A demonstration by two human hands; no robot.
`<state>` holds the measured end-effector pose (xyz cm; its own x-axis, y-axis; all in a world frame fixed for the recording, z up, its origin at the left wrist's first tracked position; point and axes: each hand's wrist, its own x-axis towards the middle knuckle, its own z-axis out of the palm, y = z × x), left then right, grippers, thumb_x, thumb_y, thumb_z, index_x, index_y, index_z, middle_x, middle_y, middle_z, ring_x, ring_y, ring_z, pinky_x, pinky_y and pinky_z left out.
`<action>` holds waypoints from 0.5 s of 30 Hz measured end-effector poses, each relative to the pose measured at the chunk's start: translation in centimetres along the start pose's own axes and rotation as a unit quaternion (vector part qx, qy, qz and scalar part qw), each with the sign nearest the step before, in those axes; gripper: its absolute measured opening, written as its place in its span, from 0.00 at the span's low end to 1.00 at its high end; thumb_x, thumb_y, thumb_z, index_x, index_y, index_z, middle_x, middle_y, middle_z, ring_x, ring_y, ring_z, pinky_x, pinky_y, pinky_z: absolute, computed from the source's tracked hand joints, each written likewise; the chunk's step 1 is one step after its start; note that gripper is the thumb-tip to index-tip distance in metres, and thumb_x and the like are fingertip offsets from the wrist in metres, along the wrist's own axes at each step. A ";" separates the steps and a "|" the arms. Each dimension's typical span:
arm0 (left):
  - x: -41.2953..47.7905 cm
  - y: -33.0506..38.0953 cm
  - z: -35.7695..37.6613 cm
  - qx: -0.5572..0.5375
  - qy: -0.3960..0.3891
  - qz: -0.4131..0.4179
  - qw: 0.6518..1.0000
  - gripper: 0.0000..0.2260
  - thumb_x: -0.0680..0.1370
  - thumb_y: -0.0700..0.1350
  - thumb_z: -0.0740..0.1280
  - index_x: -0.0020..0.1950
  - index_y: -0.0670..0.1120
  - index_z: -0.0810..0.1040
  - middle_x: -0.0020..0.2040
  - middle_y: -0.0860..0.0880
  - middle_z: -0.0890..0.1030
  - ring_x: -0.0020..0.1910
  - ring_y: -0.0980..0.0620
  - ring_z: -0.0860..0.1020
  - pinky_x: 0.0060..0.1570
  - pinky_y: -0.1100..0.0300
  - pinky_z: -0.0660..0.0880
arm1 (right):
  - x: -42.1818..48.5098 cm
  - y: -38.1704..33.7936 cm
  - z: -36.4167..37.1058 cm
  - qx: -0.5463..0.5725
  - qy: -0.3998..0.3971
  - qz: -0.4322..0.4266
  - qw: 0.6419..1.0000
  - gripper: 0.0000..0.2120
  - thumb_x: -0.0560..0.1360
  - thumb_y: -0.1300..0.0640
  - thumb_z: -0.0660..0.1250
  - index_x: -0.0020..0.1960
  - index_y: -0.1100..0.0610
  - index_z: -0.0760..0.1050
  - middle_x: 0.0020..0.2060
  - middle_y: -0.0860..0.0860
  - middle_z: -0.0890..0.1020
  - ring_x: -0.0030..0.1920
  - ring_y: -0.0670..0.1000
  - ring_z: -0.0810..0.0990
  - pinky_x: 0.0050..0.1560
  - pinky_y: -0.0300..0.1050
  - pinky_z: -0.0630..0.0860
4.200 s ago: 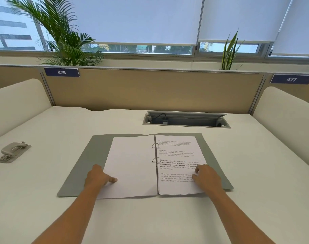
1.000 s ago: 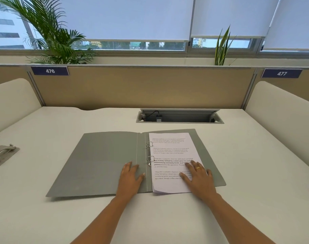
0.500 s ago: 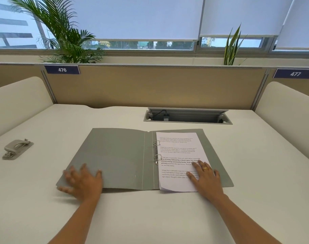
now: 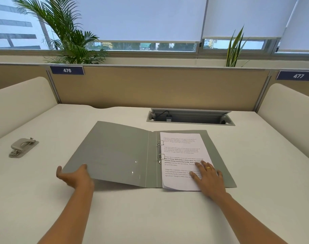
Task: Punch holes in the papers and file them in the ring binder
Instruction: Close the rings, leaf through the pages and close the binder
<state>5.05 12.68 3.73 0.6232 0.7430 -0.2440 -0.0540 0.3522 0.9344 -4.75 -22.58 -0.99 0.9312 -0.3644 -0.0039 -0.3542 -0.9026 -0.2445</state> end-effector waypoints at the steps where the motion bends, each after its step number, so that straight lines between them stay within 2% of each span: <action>1: 0.0 0.4 0.4 -0.022 -0.013 0.001 1.000 0.31 0.70 0.29 0.67 0.70 0.45 0.63 0.64 0.44 0.72 0.57 0.48 0.75 0.59 0.56 0.74 | 0.1 -0.1 -0.1 0.000 -0.007 0.002 1.000 0.27 0.78 0.38 0.50 0.74 0.46 0.55 0.75 0.46 0.56 0.76 0.49 0.52 0.73 0.55 0.51; 3: -0.3 1.5 1.3 -0.057 -0.041 0.005 0.998 0.23 0.71 0.29 0.66 0.64 0.42 0.70 0.55 0.47 0.77 0.53 0.48 0.77 0.54 0.55 0.77 | 0.2 -0.1 -0.5 0.009 -0.024 0.005 1.000 0.27 0.77 0.38 0.51 0.73 0.46 0.56 0.75 0.47 0.56 0.75 0.49 0.52 0.73 0.56 0.51; 5: -1.5 3.0 2.4 -0.081 -0.083 0.018 0.993 0.15 0.73 0.31 0.64 0.57 0.44 0.74 0.45 0.52 0.78 0.47 0.50 0.76 0.43 0.63 0.78 | 0.4 -0.2 -1.0 0.035 -0.039 0.012 0.999 0.26 0.78 0.39 0.53 0.72 0.47 0.59 0.75 0.48 0.58 0.75 0.49 0.54 0.73 0.56 0.52; 8: -3.7 5.0 4.1 -0.090 -0.151 0.071 0.982 0.13 0.75 0.33 0.62 0.58 0.41 0.75 0.42 0.54 0.77 0.40 0.55 0.76 0.33 0.72 0.74 | 0.9 -0.3 -2.0 0.096 -0.053 0.036 0.993 0.23 0.77 0.39 0.55 0.67 0.49 0.68 0.71 0.47 0.67 0.71 0.49 0.63 0.70 0.54 0.58; 9: -4.5 5.5 4.7 -0.086 -0.175 0.091 0.976 0.14 0.75 0.34 0.62 0.60 0.39 0.75 0.42 0.53 0.77 0.38 0.57 0.76 0.33 0.71 0.74 | 1.0 -0.4 -2.5 0.127 -0.054 0.044 0.989 0.22 0.77 0.40 0.56 0.64 0.50 0.72 0.67 0.48 0.71 0.69 0.50 0.67 0.69 0.53 0.62; 11: -6.5 6.3 5.8 -0.070 -0.234 0.130 0.961 0.13 0.76 0.36 0.62 0.61 0.38 0.74 0.45 0.51 0.78 0.40 0.57 0.76 0.40 0.65 0.75 | 1.0 -0.8 -3.6 0.206 -0.050 0.053 0.976 0.21 0.76 0.40 0.58 0.58 0.54 0.76 0.62 0.50 0.77 0.64 0.53 0.73 0.65 0.51 0.68; 13: -8.9 6.5 6.9 -0.044 -0.306 0.163 0.937 0.13 0.76 0.37 0.63 0.61 0.40 0.75 0.50 0.46 0.80 0.46 0.53 0.78 0.50 0.58 0.75 | 0.9 -1.4 -5.0 0.264 -0.041 0.043 0.963 0.23 0.77 0.42 0.59 0.56 0.60 0.78 0.59 0.55 0.79 0.62 0.56 0.75 0.62 0.49 0.70; 15: -11.2 5.9 7.6 0.000 -0.394 0.205 0.896 0.15 0.75 0.41 0.66 0.62 0.46 0.75 0.58 0.45 0.79 0.55 0.52 0.77 0.58 0.55 0.74 | 0.9 -2.1 -6.8 0.306 -0.028 0.029 0.951 0.25 0.77 0.43 0.58 0.57 0.64 0.77 0.59 0.59 0.79 0.62 0.59 0.75 0.62 0.51 0.70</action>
<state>3.71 2.07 13.96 0.9081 0.1773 0.3795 -0.4050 0.1407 0.9034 -3.78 -22.55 6.08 0.9210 -0.3806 -0.0827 -0.3051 -0.5730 -0.7606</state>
